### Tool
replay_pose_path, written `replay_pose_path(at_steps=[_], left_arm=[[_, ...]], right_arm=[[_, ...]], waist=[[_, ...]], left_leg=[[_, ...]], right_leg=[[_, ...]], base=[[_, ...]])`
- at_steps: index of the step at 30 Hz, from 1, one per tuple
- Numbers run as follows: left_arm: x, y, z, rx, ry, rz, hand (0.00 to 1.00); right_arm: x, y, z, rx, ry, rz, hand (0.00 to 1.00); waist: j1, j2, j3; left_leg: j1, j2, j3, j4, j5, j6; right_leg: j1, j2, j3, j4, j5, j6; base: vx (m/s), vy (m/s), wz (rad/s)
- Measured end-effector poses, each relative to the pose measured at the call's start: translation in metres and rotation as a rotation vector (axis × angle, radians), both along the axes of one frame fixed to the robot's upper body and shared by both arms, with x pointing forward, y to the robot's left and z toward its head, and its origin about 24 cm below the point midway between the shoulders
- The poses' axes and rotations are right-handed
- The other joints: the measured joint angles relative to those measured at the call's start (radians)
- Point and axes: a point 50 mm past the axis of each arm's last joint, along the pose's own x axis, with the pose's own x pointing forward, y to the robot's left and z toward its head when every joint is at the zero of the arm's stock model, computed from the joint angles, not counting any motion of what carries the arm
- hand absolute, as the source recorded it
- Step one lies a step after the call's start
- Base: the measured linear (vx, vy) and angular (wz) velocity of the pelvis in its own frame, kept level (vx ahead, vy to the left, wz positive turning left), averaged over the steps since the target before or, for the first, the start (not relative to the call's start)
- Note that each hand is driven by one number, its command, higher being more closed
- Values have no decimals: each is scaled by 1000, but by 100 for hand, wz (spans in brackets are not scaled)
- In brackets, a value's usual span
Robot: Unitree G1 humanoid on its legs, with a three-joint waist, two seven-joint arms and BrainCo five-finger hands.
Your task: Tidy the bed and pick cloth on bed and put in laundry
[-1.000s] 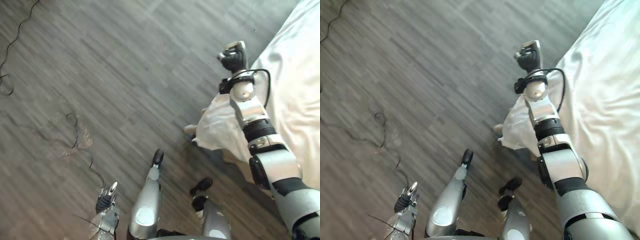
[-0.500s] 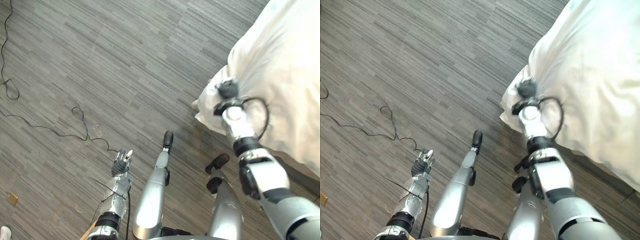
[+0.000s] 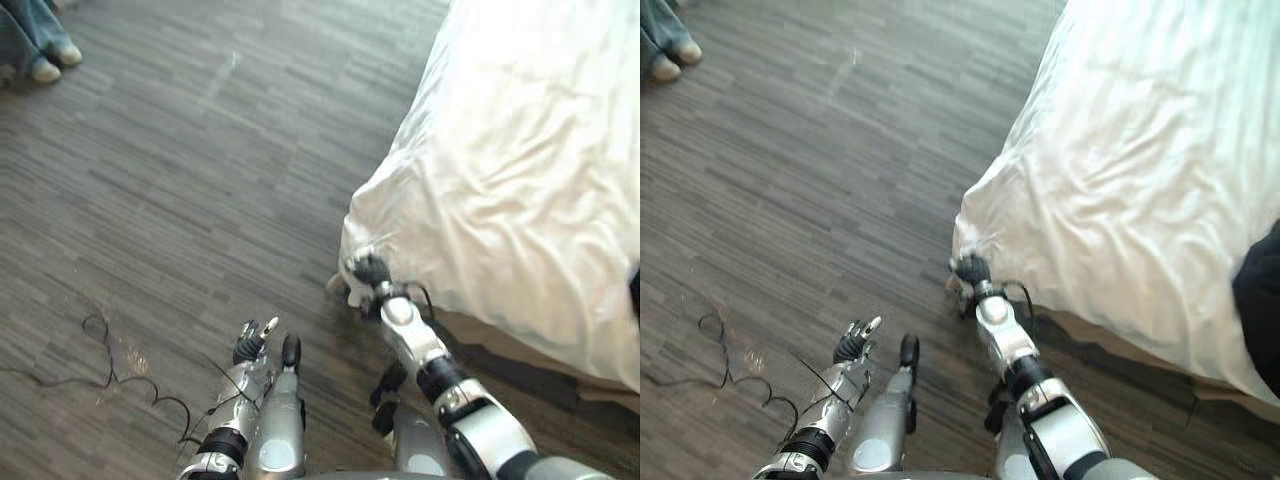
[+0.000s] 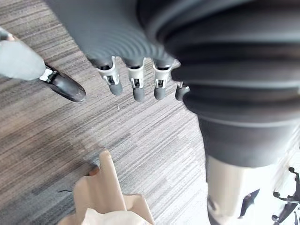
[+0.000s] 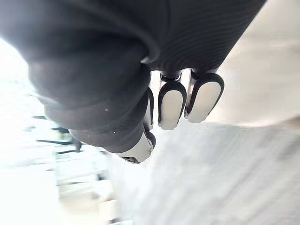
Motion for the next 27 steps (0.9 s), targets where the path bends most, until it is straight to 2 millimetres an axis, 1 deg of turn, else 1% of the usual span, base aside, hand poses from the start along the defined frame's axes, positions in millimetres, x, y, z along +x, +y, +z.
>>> replay_pose_path(at_steps=[1, 2, 3, 4, 5, 6, 7, 8, 9, 11, 12, 13, 14, 15, 16, 17, 18, 19, 20, 21, 22, 23, 24, 25, 26, 27], left_arm=[[-5, 0, -3, -3, 14, 2, 0], [-7, 0, -5, -3, 22, 5, 0], [-14, 2, -8, -4, 38, 10, 0], [-21, 3, -12, -4, 58, 15, 0], [-27, 5, -16, -5, 74, 18, 0], [-31, 5, -18, -5, 85, 22, 0], [-38, 7, -21, -5, 105, 28, 0], [-41, 7, -23, -8, 112, 24, 0], [-42, 6, -23, -11, 113, 20, 0], [-40, 1, -23, -20, 105, 1, 0], [-39, 0, -22, -22, 100, -2, 0], [-36, -2, -21, -24, 91, -8, 0], [-32, -3, -19, -22, 77, -14, 0], [-31, -3, -18, -22, 71, -15, 0], [-30, -3, -17, -23, 64, -17, 0], [-30, -5, -17, -27, 58, -30, 0], [-29, -6, -17, -27, 58, -37, 0], [-27, -9, -16, -28, 53, -55, 0], [-25, -10, -15, -30, 48, -59, 0], [-18, -11, -12, -30, 28, -65, 0], [-15, -11, -10, -30, 18, -61, 0], [-13, -10, -8, -29, 12, -58, 0], [-8, -7, -6, -33, 0, -38, 0], [-7, -5, -5, -35, -4, -26, 0], [-5, -1, -3, -41, -11, 1, 0], [-4, 1, -2, -44, -17, 15, 0]], right_arm=[[6, -10, 18, 80, -39, -53, 100], [9, -16, 25, 117, -55, -80, 100], [14, -29, 37, 168, -86, -136, 100], [17, -46, 44, 202, -103, -198, 100], [18, -61, 46, 213, -111, -249, 100], [19, -71, 47, 223, -112, -284, 100], [19, -90, 49, 240, -115, -347, 100], [19, -107, 51, 255, -125, -399, 100], [19, -115, 54, 257, -135, -424, 100], [20, -144, 66, 276, -163, -514, 100], [20, -150, 68, 280, -166, -533, 100], [19, -162, 70, 275, -169, -569, 100], [18, -176, 66, 271, -150, -610, 100], [17, -184, 62, 274, -133, -634, 100], [14, -198, 52, 304, -97, -678, 100], [9, -206, 50, 301, -121, -693, 100], [7, -207, 49, 299, -134, -694, 100], [3, -209, 43, 290, -141, -695, 100], [1, -209, 40, 288, -140, -693, 100], [-7, -209, 26, 289, -130, -700, 100], [-13, -209, 17, 299, -125, -703, 100], [-17, -208, 11, 308, -118, -705, 100], [-26, -209, -9, 346, -81, -725, 100], [-31, -211, -21, 368, -49, -749, 100], [-52, -221, -66, 429, 110, -835, 100], [-72, -229, -97, 443, 230, -895, 100]], waist=[[0, 4, -10], [0, 5, -11], [0, 6, -11], [1, 6, -11], [2, 7, -11], [3, 7, -10], [2, 13, -7], [1, 26, 0], [0, 37, 7], [-3, 93, 38], [-3, 109, 46], [-10, 136, 60], [-16, 156, 71], [-22, 163, 75], [-37, 175, 82], [-57, 182, 91], [-66, 185, 93], [-83, 185, 94], [-90, 185, 93], [-104, 182, 94], [-117, 180, 93], [-122, 177, 91], [-145, 169, 89], [-152, 164, 87], [-168, 152, 82], [-168, 145, 79]], left_leg=[[2, -1, -1, 0, 0, 0], [4, -1, 0, 0, 1, 2], [5, -3, 1, 0, 2, 3], [4, -4, 0, 0, 3, 3], [3, -5, -1, 0, 3, 4], [3, -6, -1, 0, 3, 4], [1, -8, -1, 0, 3, 4], [-3, -10, 1, 0, 3, 4], [-7, -11, 5, 0, 4, 4], [-27, -20, 33, 0, 11, 14], [-32, -22, 44, 0, 11, 14], [-44, -23, 63, 0, 12, 14], [-57, -24, 86, 0, 13, 16], [-63, -24, 97, 0, 13, 16], [-75, -24, 116, -2, 13, 16], [-78, -24, 136, -3, 12, 16], [-78, -23, 143, -3, 12, 16], [-73, -21, 164, -4, 11, 16], [-68, -21, 170, -4, 8, 20], [-58, -19, 188, -4, 1, 23], [-53, -16, 197, -4, -6, 17], [-47, -15, 206, -4, -9, 16], [-30, -14, 227, -3, -21, 20], [-21, -15, 235, -3, -25, 20], [3, -12, 258, -3, -43, 18], [16, -11, 279, -3, -53, 17]], right_leg=[[7, 2, -1, -9, 5, 3], [9, 1, -1, -10, 6, 3], [9, 0, 0, -10, 7, 5], [9, -1, 0, -10, 8, 6], [9, -2, 0, -10, 8, 6], [9, -3, 0, -10, 8, 6], [5, -5, 1, -8, 8, 6], [-4, -8, 6, -2, 8, 7], [-13, -10, 11, 5, 9, 6], [-67, -25, 47, 32, 16, 5], [-78, -25, 59, 30, 22, 8], [-100, -22, 80, 18, 41, 5], [-119, -16, 100, -3, 61, 0], [-128, -13, 113, -14, 69, 3], [-146, -6, 134, -37, 87, 1], [-152, -5, 151, -61, 99, 4], [-153, -3, 159, -72, 103, 8], [-153, 4, 179, -91, 110, 10], [-151, 9, 187, -98, 114, 8], [-147, 18, 202, -110, 117, 4], [-145, 23, 209, -116, 117, 4], [-145, 29, 219, -117, 117, 4], [-129, 36, 233, -135, 118, 5], [-123, 38, 240, -139, 120, 6], [-113, 42, 262, -140, 118, 6], [-113, 46, 281, -140, 117, 5]], base=[[35, -23, -4], [38, -17, 1], [0, 0, 0], [0, 0, 0], [16, 3, 3], [0, 0, 0], [0, 0, 0], [-10, 8, -5], [-33, 17, -14], [-51, 21, -31], [-47, 10, -44], [-32, -3, -50], [-26, -10, -51], [-20, -25, -55], [-14, -31, -54], [-10, -26, -51], [10, -24, -46], [19, -17, -34], [46, -20, -45], [45, -8, -32], [59, -15, -33], [57, -16, -31], [62, -16, -31], [95, 1, -43], [86, 7, -46], [93, 7, -53]])
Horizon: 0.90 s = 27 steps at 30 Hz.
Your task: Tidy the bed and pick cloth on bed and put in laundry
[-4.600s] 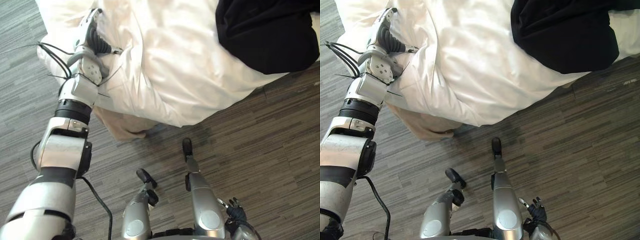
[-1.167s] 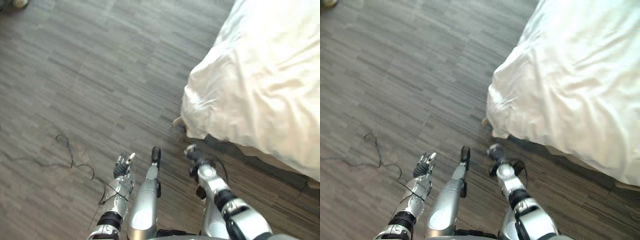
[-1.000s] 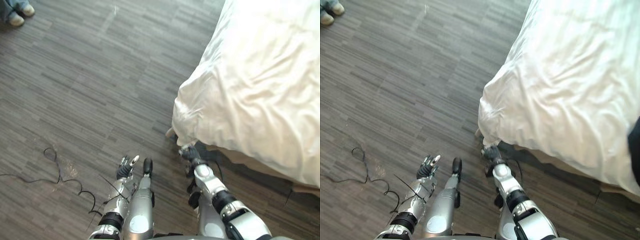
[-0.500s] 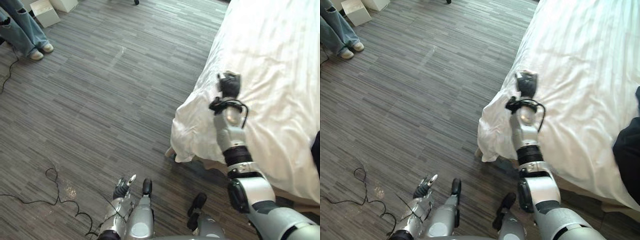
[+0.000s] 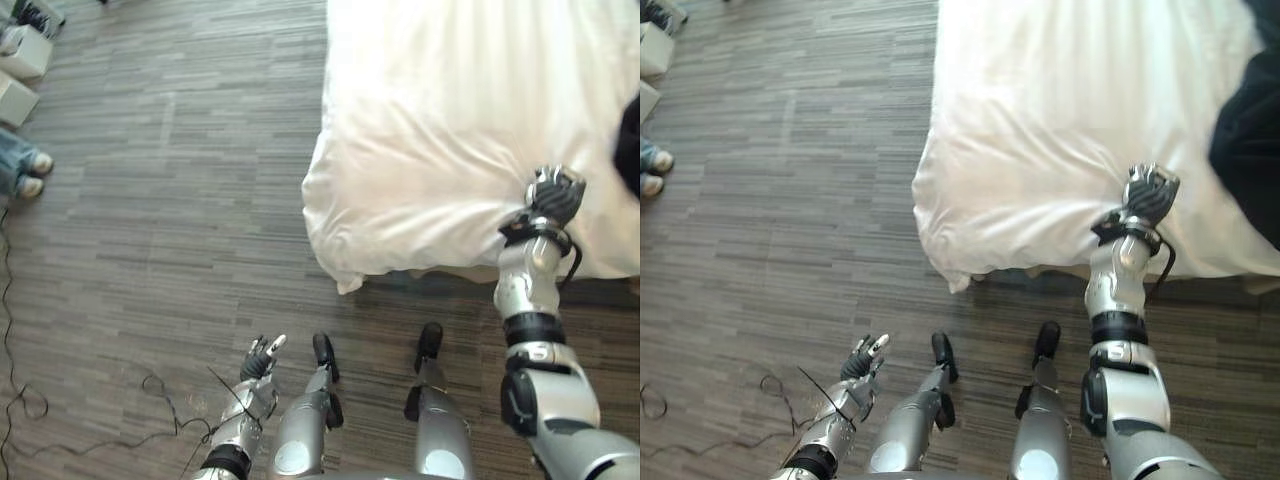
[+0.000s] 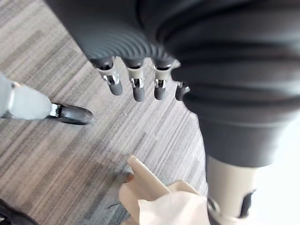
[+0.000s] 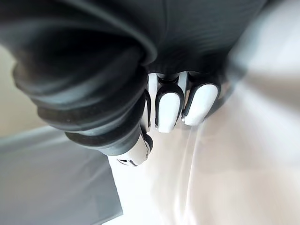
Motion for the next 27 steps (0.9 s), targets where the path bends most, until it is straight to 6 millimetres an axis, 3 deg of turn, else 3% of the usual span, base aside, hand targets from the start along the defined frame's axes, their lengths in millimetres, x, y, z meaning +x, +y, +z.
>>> replay_pose_path(at_steps=[1, 4, 7, 10, 12, 14, 16, 17, 18, 20, 22, 24, 26, 27], left_arm=[[1, 1, 1, -5, -3, 10, 0], [-4, 8, -2, -25, 5, 75, 0], [-14, 12, -7, -21, 32, 94, 0], [-18, 12, -10, 8, 48, 72, 0], [-21, 13, -12, 27, 64, 61, 0], [-49, 17, -25, 37, 146, 83, 0], [-73, 21, -35, 42, 212, 100, 0], [-87, 25, -39, 44, 247, 127, 0], [-98, 30, -42, 53, 273, 146, 0], [-106, 31, -45, 59, 303, 151, 0], [-111, 31, -48, 75, 335, 123, 0], [-103, 32, -46, 117, 324, 76, 0], [-98, 39, -43, 179, 325, 30, 0], [-95, 43, -41, 212, 321, 9, 0]], right_arm=[[-15, -4, -21, 38, 77, -24, 0], [-98, -7, -95, 154, 377, -94, 0], [-139, -6, -116, 110, 536, -59, 0], [-156, 0, -126, 60, 633, 27, 0], [-156, 8, -131, 49, 663, 99, 0], [-147, 20, -133, 10, 682, 214, 0], [-146, 24, -134, 0, 690, 254, 0], [-148, 25, -137, 13, 704, 268, 0], [-154, 26, -142, 31, 737, 274, 0], [-166, 25, -148, 46, 778, 270, 0], [-186, 29, -155, 71, 827, 291, 0], [-185, 37, -156, 85, 808, 322, 0], [-165, 52, -146, 48, 734, 394, 0], [-148, 63, -135, 6, 658, 441, 0]], waist=[[-1, -1, 0], [-36, -3, -2], [-70, -3, -9], [-90, -5, -37], [-86, -22, -44], [-73, -37, -53], [-51, -36, -67], [-44, -30, -79], [-47, -48, -87], [-57, -56, -94], [-57, -70, -114], [-52, -79, -116], [-32, -113, -111], [-12, -148, -104]], left_leg=[[9, 1, 11, 0, -7, -3], [75, 9, 108, 1, -40, -13], [198, 25, 236, 1, -93, -40], [283, 33, 327, 17, -131, -57], [290, 62, 293, 141, -193, -59], [239, 97, 50, 401, -307, -13], [225, 84, -141, 494, -351, -34], [226, 53, -255, 535, -362, -44], [235, 26, -294, 552, -366, -36], [264, 7, -315, 548, -393, 4], [317, 3, -301, 488, -468, -15], [354, 2, -246, 425, -524, -27], [394, -23, -136, 333, -542, -15], [405, -59, -69, 290, -520, 23]], right_leg=[[0, 2, 10, 0, 0, -1], [3, 21, 92, 0, 4, -2], [39, 55, 215, 1, 2, -4], [72, 94, 303, 1, -7, -5], [78, 108, 368, 33, -27, -1], [63, 145, 495, 104, -74, 5], [39, 188, 581, 135, -85, 16], [25, 209, 636, 154, -89, 22], [12, 209, 676, 170, -91, 26], [12, 217, 703, 187, -94, 38], [0, 247, 741, 194, -69, 45], [-21, 260, 744, 191, -16, 39], [-74, 259, 633, 197, 86, -27], [-92, 240, 467, 156, 188, -153]], base=[[94, 4, -50], [169, 5, -86], [217, 11, -136], [163, -8, -107], [102, -98, -103], [27, -113, -159], [-28, 88, -165], [-21, 166, -161], [-14, 143, -141], [-56, 164, -70], [-110, 244, -62], [-158, 159, -65], [-245, 98, -99], [-335, 6, -127]])
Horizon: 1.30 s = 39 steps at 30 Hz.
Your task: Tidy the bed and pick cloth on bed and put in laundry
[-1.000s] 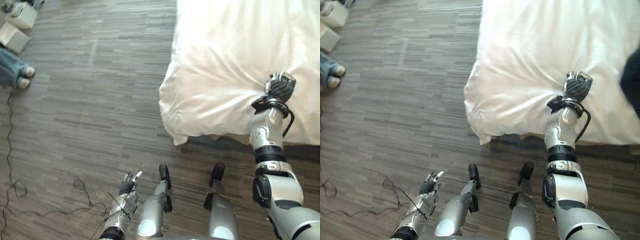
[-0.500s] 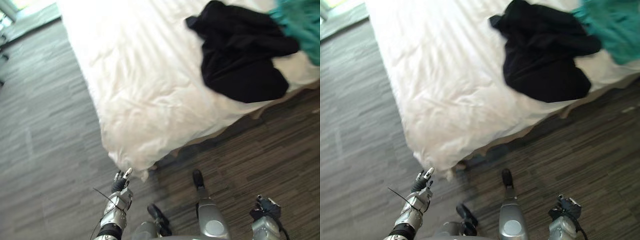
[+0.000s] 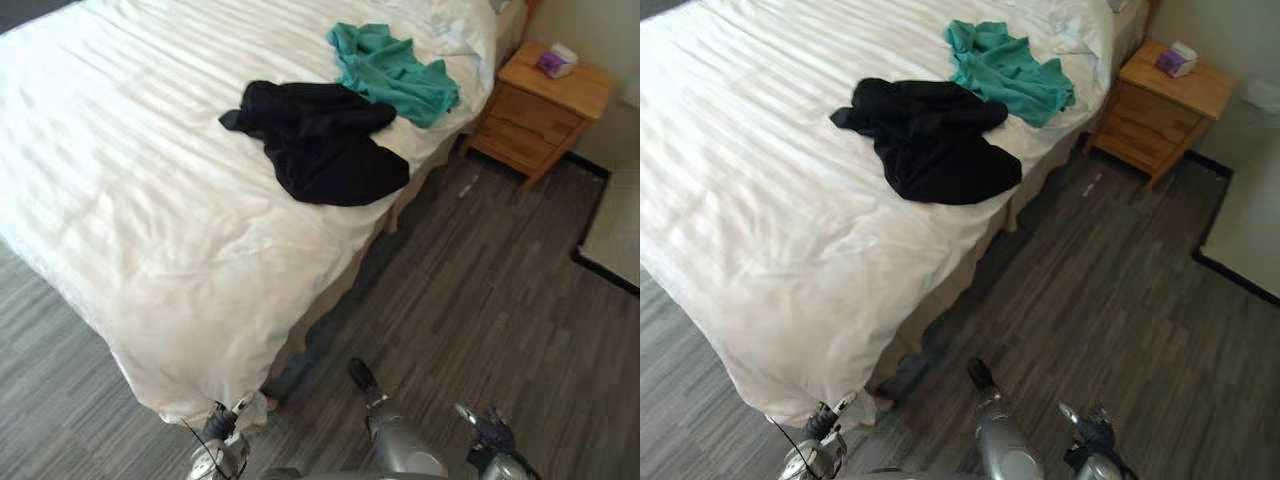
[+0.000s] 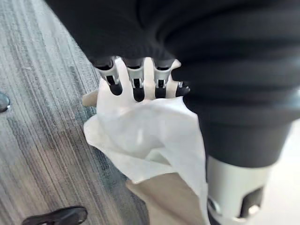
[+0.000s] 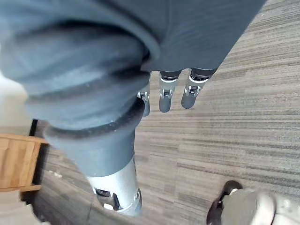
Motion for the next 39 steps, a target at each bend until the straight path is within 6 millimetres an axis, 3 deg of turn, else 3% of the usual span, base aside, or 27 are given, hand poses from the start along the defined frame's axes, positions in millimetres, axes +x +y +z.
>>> replay_pose_path(at_steps=[1, 2, 3, 4, 5, 6, 8, 9, 10, 11, 12, 13, 14, 25, 29, 30, 31, 32, 33, 34, 35, 36, 37, 38, 39], left_arm=[[-3, 2, -1, 19, 24, -24, 0], [-5, -2, -3, 14, 35, -33, 0], [-15, -13, -9, -1, 74, -66, 0], [-26, -19, -13, -2, 120, -112, 0], [-28, -21, -14, -15, 123, -120, 0], [-32, -21, -15, -5, 140, -152, 0], [-38, -21, -16, 6, 164, -187, 0], [-38, -15, -15, 22, 169, -183, 0], [-39, -15, -16, 18, 176, -180, 0], [-36, -17, -15, 14, 166, -179, 0], [-34, -18, -15, 14, 159, -183, 0], [-30, -24, -14, 3, 142, -193, 0], [-4, -38, -14, -26, 122, -200, 0], [-5, -40, -15, 19, 149, -241, 0], [-17, -43, -21, 75, 236, -333, 0], [-21, -43, -22, 87, 253, -358, 0], [-20, -43, -21, 109, 249, -379, 0], [-20, -42, -20, 120, 247, -387, 0], [-19, -36, -18, 135, 231, -373, 0], [-17, -33, -16, 142, 217, -356, 0], [-15, -35, -14, 136, 198, -334, 0], [-13, -44, -14, 127, 192, -344, 0], [-8, -37, -9, 159, 151, -331, 0], [-1, -41, -9, 160, 148, -356, 0], [-2, -42, -9, 157, 147, -354, 0]], right_arm=[[16, 6, 14, -15, -85, 40, 0], [25, 6, 20, -29, -118, 54, 0], [40, 8, 28, -53, -163, 87, 0], [39, 9, 28, -61, -161, 97, 0], [37, 9, 26, -65, -149, 102, 0], [30, 10, 18, -76, -99, 128, 0], [24, 12, 10, -94, -44, 180, 0], [23, 14, 4, -104, -6, 218, 0], [21, 13, 2, -118, 13, 235, 0], [15, 15, -7, -115, 71, 252, 0], [10, 16, -12, -111, 104, 263, 0], [-3, 10, -23, -113, 194, 266, 0], [-76, 3, -52, -68, 511, 225, 0], [-80, 0, -52, -48, 502, 173, 0], [-78, -1, -51, -27, 472, 129, 0], [-78, -2, -50, -26, 469, 125, 0], [-78, -2, -50, -14, 457, 106, 0], [-78, -2, -50, -10, 453, 104, 0], [-74, 1, -49, -11, 441, 134, 0], [-73, 3, -50, -14, 440, 158, 0], [-69, 4, -49, -26, 430, 189, 0], [-59, -5, -43, -65, 397, 207, 0], [-53, -6, -40, -79, 368, 211, 0], [-49, -10, -39, -90, 365, 202, 0], [-46, -8, -39, -85, 363, 212, 0]], waist=[[18, -37, 5], [25, -26, 14], [37, 9, 34], [37, 30, 34], [38, 37, 24], [38, 46, 7], [40, 49, -9], [49, 29, -20], [51, 37, -19], [63, 33, -20], [71, 31, -24], [68, 71, -46], [71, 74, -58], [64, 88, -66], [37, 92, -64], [35, 92, -63], [30, 93, -55], [28, 93, -53], [26, 78, -42], [32, 59, -34], [51, 81, -39], [78, 114, -37], [81, 77, -15], [67, 102, 8], [68, 103, 8]], left_leg=[[-7, -41, 75, -9, 28, 53], [-2, -40, 115, -12, 27, 67], [18, -39, 180, -24, 22, 76], [26, -41, 213, -15, 17, 88], [28, -38, 227, -13, 15, 90], [28, -37, 251, -16, 19, 95], [19, -41, 291, -1, 22, 97], [-19, -61, 320, 42, 23, 100], [-43, -54, 321, 73, 35, 120], [-109, -25, 309, 151, 49, 151], [-126, -23, 292, 136, 45, 142], [-134, 6, 276, 7, 132, 115], [-77, 12, 275, -18, 148, 59], [-73, 3, 224, -41, 149, 58], [-50, -6, 175, -51, 164, 34], [-46, -3, 176, -48, 164, 34], [-52, 25, 187, 1, 144, 3], [-61, 42, 191, 39, 128, -24], [-106, 81, 198, 212, 106, -69], [-154, 112, 190, 327, 126, -43], [-233, 160, 175, 473, 205, 40], [-303, 235, 170, 610, 262, 56], [-351, 203, 138, 705, 275, 47], [-354, 176, 56, 688, 223, 21], [-356, 155, 47, 654, 197, 20]], right_leg=[[8, -79, -278, -12, -191, -198], [-9, -105, -378, 38, -280, -166], [-49, -165, -497, 226, -379, -122], [-53, -211, -516, 430, -436, -88], [-46, -226, -515, 538, -478, -76], [1, -243, -512, 680, -575, -50], [103, -259, -506, 705, -666, -14], [127, -248, -514, 623, -685, 3], [142, -222, -506, 551, -678, -5], [181, -194, -454, 396, -624, 14], [190, -175, -431, 338, -588, 13], [221, -132, -416, 220, -533, 6], [385, -82, -401, -162, -285, 20], [393, -87, -443, -158, -275, 16], [420, -99, -477, -157, -280, 20], [424, -98, -481, -156, -295, 23], [411, -97, -505, -94, -358, 2], [401, -96, -513, -58, -382, -3], [389, -101, -502, 1, -412, -11], [388, -98, -487, 3, -419, -18], [410, -71, -464, -64, -431, -18], [420, -56, -493, 18, -476, -30], [407, -133, -504, 220, -584, -26], [436, -118, -477, 195, -638, -24], [430, -117, -460, 191, -630, -30]], base=[[-350, -5, -142], [-370, 0, -148], [-346, 48, -128], [-310, 51, -109], [-197, 17, -69], [-99, -17, -65], [-35, -37, -92], [0, -37, -118], [-29, -53, -155], [-91, -55, -122], [-207, -140, -141], [-180, -115, -83], [-128, -92, -53], [-11, 10, 7], [-59, 51, 27], [-106, 12, 13], [-111, -10, 3], [-101, -28, -8], [-90, -36, -26], [-109, -130, -69], [-53, -181, -112], [114, -204, -140], [229, -101, -113], [224, -23, -84], [162, 11, -81]])
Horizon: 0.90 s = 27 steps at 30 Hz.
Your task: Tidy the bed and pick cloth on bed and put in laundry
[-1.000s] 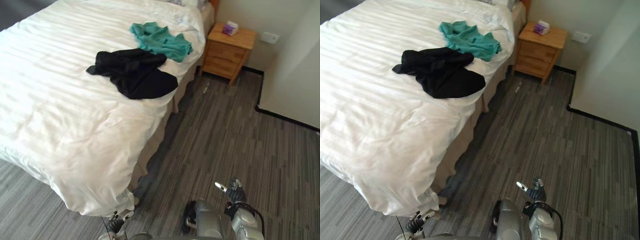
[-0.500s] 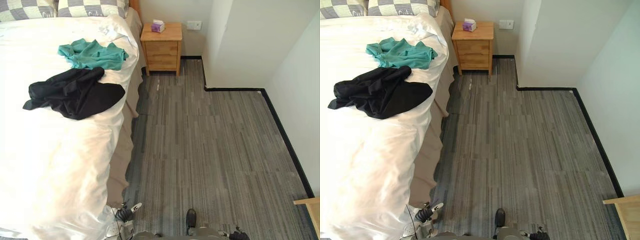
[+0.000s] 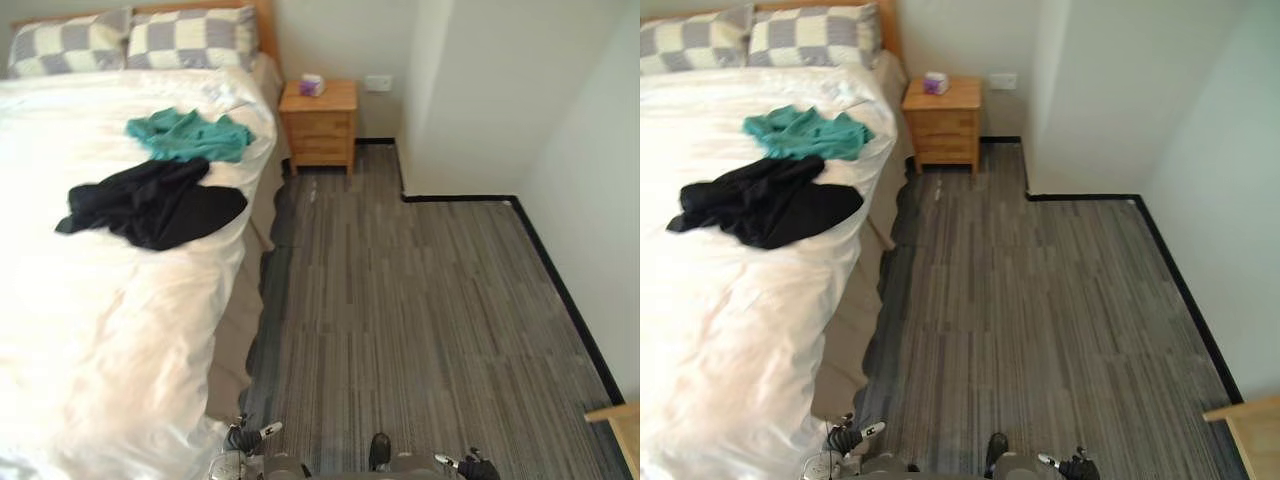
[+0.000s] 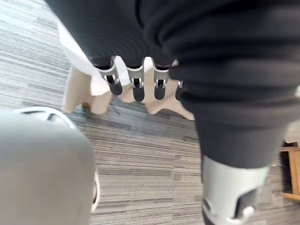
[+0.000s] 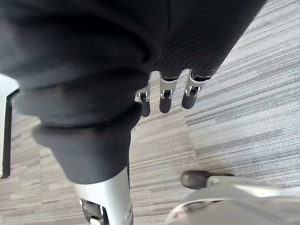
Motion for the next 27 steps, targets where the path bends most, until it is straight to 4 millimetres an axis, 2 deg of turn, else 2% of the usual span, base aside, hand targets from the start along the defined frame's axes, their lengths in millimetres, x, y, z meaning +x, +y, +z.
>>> replay_pose_path(at_steps=[1, 2, 3, 4, 5, 6, 7, 8, 9, 10, 12, 14, 15, 16, 17, 18, 19, 20, 21, 22, 23, 24, 25, 26, 27], left_arm=[[1, 0, 0, 3, -2, -7, 0], [2, -3, 0, 1, -2, -24, 0], [2, -3, 1, 2, -6, -27, 0], [5, -4, 1, 1, -14, -32, 0], [5, -4, 2, 1, -15, -33, 0], [6, -5, 2, 0, -18, -36, 0], [7, -5, 2, 0, -21, -40, 0], [9, -5, 2, 2, -23, -43, 0], [10, -2, 3, 11, -22, -48, 0], [11, 1, 3, 17, -23, -47, 0], [12, 5, 4, 27, -27, -43, 0], [9, 7, 3, 33, -9, -48, 0], [4, 7, 0, 36, 13, -61, 0], [3, 10, 0, 46, 25, -78, 0], [3, 12, 0, 57, 33, -92, 0], [3, 13, 0, 60, 34, -96, 0], [2, 13, -1, 65, 43, -106, 0], [1, 13, -1, 65, 46, -107, 0], [1, 12, -1, 63, 49, -107, 0], [1, 11, -2, 59, 50, -107, 0], [4, 10, -1, 58, 44, -108, 0], [6, 10, 0, 58, 38, -110, 0], [11, 10, 1, 61, 24, -113, 0], [11, 11, 2, 63, 22, -112, 0], [9, 11, 1, 64, 28, -108, 0]], right_arm=[[6, 5, 0, 16, -14, -3, 0], [5, 6, -1, 22, -11, -4, 0], [5, 7, -1, 24, -8, -4, 0], [4, 8, -2, 27, -4, -7, 0], [4, 9, -2, 29, -3, -7, 0], [5, 9, -2, 28, -5, -3, 0], [5, 10, -2, 28, -5, 1, 0], [6, 12, -2, 31, -5, 9, 0], [5, 14, -3, 35, -1, 18, 0], [6, 19, -4, 48, -4, 25, 0], [5, 25, -5, 64, -2, 26, 0], [6, 28, -5, 72, -12, 17, 0], [7, 26, -4, 67, -23, 12, 0], [9, 28, -4, 70, -32, 15, 0], [6, 30, -4, 75, -30, 12, 0], [5, 30, -4, 75, -29, 11, 0], [3, 28, -4, 72, -24, 8, 0], [5, 26, -3, 67, -30, 6, 0], [5, 24, -3, 64, -34, 4, 0], [9, 20, 0, 51, -53, 8, 0], [12, 18, 2, 45, -73, 13, 0], [14, 18, 2, 45, -78, 16, 0], [15, 19, 3, 51, -81, 16, 0], [13, 21, 1, 58, -73, 13, 0], [11, 22, 0, 63, -66, 10, 0]], waist=[[0, -6, 0], [0, -13, 1], [0, -16, 1], [0, -20, 4], [1, -24, 4], [9, -25, 5], [14, -26, 4], [23, -32, 1], [27, -48, -10], [23, -71, -12], [30, -93, -13], [27, -100, -14], [19, -96, -16], [3, -117, -13], [-9, -126, -13], [-9, -130, -13], [-11, -131, -11], [-25, -120, -4], [-33, -110, 2], [-47, -86, 16], [-61, -67, 26], [-65, -62, 25], [-67, -67, 24], [-68, -81, 25], [-67, -92, 23]], left_leg=[[-14, -37, 2, -99, -36, 3], [-24, -65, 2, -241, -35, 2], [-29, -77, 1, -318, -31, -1], [-36, -95, -6, -477, -6, -28], [-37, -105, -13, -560, 24, -34], [-44, -110, -34, -681, 118, -38], [-42, -109, -36, -681, 155, -33], [-34, -119, -35, -680, 199, 3], [-33, -143, -33, -654, 176, 66], [-33, -154, -14, -607, 140, 102], [-17, -167, -2, -580, 122, 109], [62, -172, 13, -582, 82, 100], [148, -171, 1, -637, 25, 98], [199, -189, -10, -666, 0, 103], [240, -202, -35, -674, -27, 112], [259, -204, -45, -674, -41, 111], [304, -202, -64, -682, -59, 109], [346, -186, -84, -703, -66, 105], [366, -175, -96, -714, -66, 104], [397, -143, -113, -728, -66, 104], [410, -114, -131, -728, -66, 104], [411, -103, -142, -729, -66, 103], [425, -96, -151, -740, -64, 96], [451, -99, -153, -753, -61, 55], [486, -98, -158, -765, -75, 20]], right_leg=[[-8, -10, 29, -26, 3, -4], [-7, -18, 42, -67, 13, 3], [-4, -19, 50, -86, 15, 5], [10, -22, 54, -121, 20, 14], [19, -24, 56, -137, 27, 25], [37, -22, 70, -157, 30, 40], [49, -23, 75, -166, 27, 54], [63, -30, 89, -179, 30, 75], [71, -55, 102, -183, 26, 102], [84, -78, 102, -179, 39, 119], [82, -101, 119, -129, 54, 142], [7, -103, 160, 141, 59, 154], [-62, -113, 162, 373, 87, 197], [-114, -140, 162, 531, 145, 236], [-179, -167, 149, 689, 149, 216], [-208, -174, 135, 746, 122, 192], [-254, -176, 91, 799, 43, 162], [-291, -172, 38, 777, -12, 143], [-306, -163, 8, 740, -29, 122], [-339, -130, -41, 625, -44, 95], [-375, -95, -52, 435, -26, 94], [-386, -81, -42, 308, 11, 104], [-396, -69, 7, 52, 118, 118], [-396, -73, 60, -87, 192, 129], [-395, -76, 114, -141, 261, 140]], base=[[166, 8, -83], [191, -20, -64], [216, 10, -24], [185, 30, -5], [267, 69, -10], [333, 104, -16], [374, 117, -26], [539, 163, -23], [593, 140, -14], [594, 135, -7], [383, 77, -11], [458, 126, -20], [498, 125, -2], [516, 46, 31], [445, 6, 40], [461, -68, 46], [473, -109, 47], [476, -137, 57], [476, -177, 67], [473, -214, 70], [469, -232, 71], [469, -288, 79], [513, -354, 75], [660, -481, 80], [599, -428, 58]])
